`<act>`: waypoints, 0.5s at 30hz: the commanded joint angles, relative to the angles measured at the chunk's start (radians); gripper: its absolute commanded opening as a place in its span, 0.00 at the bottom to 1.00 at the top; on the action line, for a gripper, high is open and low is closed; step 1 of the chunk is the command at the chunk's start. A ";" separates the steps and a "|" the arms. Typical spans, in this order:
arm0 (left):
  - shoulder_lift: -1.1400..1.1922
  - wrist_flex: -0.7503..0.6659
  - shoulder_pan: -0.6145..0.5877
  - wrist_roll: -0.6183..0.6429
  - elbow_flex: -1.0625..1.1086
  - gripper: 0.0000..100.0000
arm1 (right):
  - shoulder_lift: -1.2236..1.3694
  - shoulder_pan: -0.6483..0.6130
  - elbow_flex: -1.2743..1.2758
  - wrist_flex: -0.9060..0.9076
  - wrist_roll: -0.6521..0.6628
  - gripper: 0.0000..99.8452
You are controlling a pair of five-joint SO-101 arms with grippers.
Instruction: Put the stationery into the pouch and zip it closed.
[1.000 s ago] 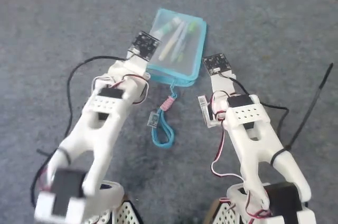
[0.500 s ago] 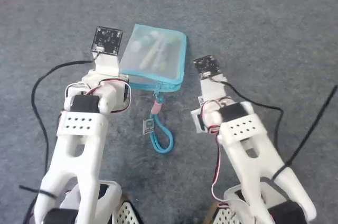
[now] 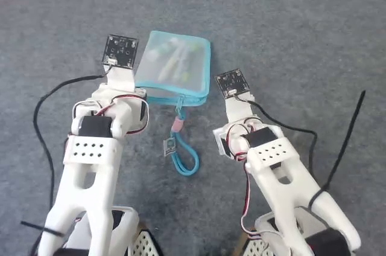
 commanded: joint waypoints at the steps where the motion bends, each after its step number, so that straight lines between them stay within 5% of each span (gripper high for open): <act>1: -0.055 -0.006 -0.009 0.015 -0.013 0.01 | 0.081 0.015 -0.069 -0.018 -0.008 0.18; 15: -0.055 -0.061 -0.009 0.014 0.025 0.01 | 0.248 0.085 -0.130 -0.064 -0.008 0.16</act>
